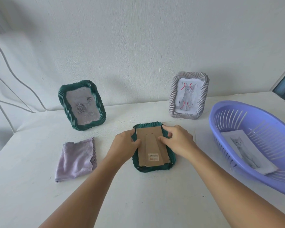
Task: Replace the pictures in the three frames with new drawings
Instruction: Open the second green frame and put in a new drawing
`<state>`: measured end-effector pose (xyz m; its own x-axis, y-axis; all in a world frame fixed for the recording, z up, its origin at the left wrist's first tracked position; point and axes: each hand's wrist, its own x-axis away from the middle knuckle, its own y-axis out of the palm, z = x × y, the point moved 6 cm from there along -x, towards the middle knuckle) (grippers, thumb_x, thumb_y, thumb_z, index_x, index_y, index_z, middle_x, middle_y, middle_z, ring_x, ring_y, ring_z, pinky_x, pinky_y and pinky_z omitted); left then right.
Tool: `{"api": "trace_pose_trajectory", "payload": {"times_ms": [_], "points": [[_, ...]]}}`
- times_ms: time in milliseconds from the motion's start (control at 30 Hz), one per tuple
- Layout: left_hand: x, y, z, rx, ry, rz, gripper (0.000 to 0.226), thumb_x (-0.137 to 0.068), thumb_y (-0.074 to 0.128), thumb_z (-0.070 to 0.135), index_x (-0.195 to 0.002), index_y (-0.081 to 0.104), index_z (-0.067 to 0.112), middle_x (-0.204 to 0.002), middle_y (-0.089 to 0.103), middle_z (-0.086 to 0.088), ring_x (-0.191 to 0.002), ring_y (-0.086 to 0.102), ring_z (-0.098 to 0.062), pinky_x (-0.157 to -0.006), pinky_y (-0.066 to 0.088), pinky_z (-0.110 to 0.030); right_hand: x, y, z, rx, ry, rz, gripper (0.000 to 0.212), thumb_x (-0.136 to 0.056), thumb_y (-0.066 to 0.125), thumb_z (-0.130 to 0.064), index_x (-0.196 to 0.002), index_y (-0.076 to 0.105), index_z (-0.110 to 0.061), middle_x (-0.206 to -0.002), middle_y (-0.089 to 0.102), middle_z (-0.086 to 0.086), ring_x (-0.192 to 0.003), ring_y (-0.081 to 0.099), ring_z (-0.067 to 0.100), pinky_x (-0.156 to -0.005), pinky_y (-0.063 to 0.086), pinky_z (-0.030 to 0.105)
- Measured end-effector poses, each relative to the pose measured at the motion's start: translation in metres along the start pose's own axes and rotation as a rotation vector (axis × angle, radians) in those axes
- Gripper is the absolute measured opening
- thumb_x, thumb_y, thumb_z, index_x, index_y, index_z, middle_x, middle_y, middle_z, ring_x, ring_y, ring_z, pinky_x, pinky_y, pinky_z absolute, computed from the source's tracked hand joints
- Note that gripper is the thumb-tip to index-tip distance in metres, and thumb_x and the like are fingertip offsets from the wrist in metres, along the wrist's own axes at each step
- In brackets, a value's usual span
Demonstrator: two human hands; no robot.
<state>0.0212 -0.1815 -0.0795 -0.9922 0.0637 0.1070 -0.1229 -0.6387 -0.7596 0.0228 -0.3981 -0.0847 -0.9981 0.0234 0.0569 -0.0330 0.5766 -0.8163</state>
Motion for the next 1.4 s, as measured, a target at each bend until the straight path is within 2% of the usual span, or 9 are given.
{"api": "trace_pose_trajectory", "payload": {"times_ms": [133,233,467,1067,1233,1400], "points": [[-0.003,0.003,-0.002,0.058,-0.016,-0.005,0.051,-0.096,0.062,0.026,-0.146,0.053,0.022,-0.07,0.057,0.007,-0.066,0.055,-0.01,-0.058,0.043,-0.025,-0.002,0.001,0.001,-0.04,0.019,-0.005,0.056,-0.09,0.068,-0.049,-0.143,0.052,-0.04,-0.093,0.052,-0.01,-0.092,0.054,0.014,-0.093,0.043,0.037],[-0.006,0.005,-0.008,0.122,-0.037,0.012,0.052,-0.094,0.065,0.022,-0.145,0.055,0.023,-0.065,0.05,0.008,-0.062,0.05,-0.009,-0.058,0.039,-0.025,-0.004,0.003,0.004,-0.082,0.052,-0.002,0.057,-0.088,0.071,-0.048,-0.142,0.053,-0.039,-0.089,0.052,-0.012,-0.093,0.056,0.013,-0.096,0.042,0.038],[-0.009,0.007,-0.015,0.205,-0.058,0.013,0.054,-0.094,0.068,0.019,-0.146,0.055,0.023,-0.061,0.044,0.008,-0.054,0.044,-0.008,-0.05,0.037,-0.02,-0.005,0.005,0.007,-0.129,0.09,-0.003,0.057,-0.086,0.074,-0.047,-0.138,0.054,-0.038,-0.085,0.053,-0.013,-0.093,0.059,0.013,-0.101,0.042,0.04],[-0.007,0.012,-0.021,0.305,-0.074,0.041,0.054,-0.092,0.071,0.02,-0.143,0.056,0.025,-0.061,0.041,0.006,-0.06,0.041,-0.014,-0.06,0.036,-0.031,-0.002,0.003,0.006,-0.154,0.108,-0.015,0.057,-0.086,0.074,-0.048,-0.138,0.053,-0.038,-0.085,0.053,-0.014,-0.091,0.059,0.012,-0.104,0.041,0.041],[-0.01,0.011,-0.022,0.29,-0.082,0.01,0.053,-0.094,0.069,0.019,-0.145,0.055,0.024,-0.062,0.039,0.007,-0.057,0.04,-0.011,-0.054,0.033,-0.025,-0.001,0.001,0.005,-0.149,0.108,-0.022,0.057,-0.086,0.073,-0.049,-0.137,0.052,-0.038,-0.085,0.054,-0.014,-0.089,0.058,0.01,-0.103,0.042,0.04],[-0.01,0.01,-0.018,0.264,-0.067,-0.016,0.049,-0.096,0.068,0.02,-0.143,0.057,0.029,-0.066,0.042,0.005,-0.061,0.042,-0.012,-0.056,0.035,-0.024,-0.001,0.001,0.005,-0.148,0.109,-0.024,0.057,-0.086,0.073,-0.05,-0.137,0.052,-0.038,-0.086,0.054,-0.014,-0.089,0.059,0.01,-0.102,0.042,0.04]]}}
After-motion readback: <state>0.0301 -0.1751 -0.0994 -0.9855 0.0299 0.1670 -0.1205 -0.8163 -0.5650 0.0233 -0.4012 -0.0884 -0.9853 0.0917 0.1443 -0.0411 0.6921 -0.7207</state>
